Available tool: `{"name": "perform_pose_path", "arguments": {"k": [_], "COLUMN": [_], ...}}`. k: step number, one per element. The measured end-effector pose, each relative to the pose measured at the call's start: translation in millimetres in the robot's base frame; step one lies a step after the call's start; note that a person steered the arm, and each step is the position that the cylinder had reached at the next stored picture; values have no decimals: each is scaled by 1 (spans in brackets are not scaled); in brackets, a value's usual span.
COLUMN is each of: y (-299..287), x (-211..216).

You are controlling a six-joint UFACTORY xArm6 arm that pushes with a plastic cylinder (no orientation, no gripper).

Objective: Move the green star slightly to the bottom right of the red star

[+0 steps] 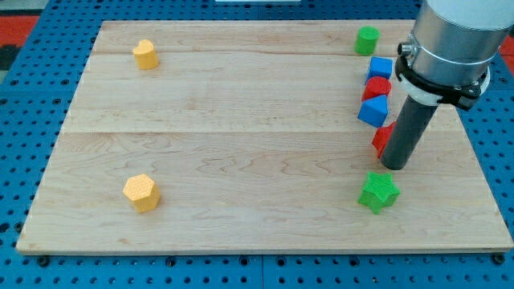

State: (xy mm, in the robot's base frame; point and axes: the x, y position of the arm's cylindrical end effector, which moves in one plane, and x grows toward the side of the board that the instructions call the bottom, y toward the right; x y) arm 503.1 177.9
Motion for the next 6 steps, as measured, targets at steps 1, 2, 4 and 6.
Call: {"name": "perform_pose_path", "arguments": {"k": [1,2,4,6], "y": [23,11,-57,-19], "x": [59,103,65,50]}}
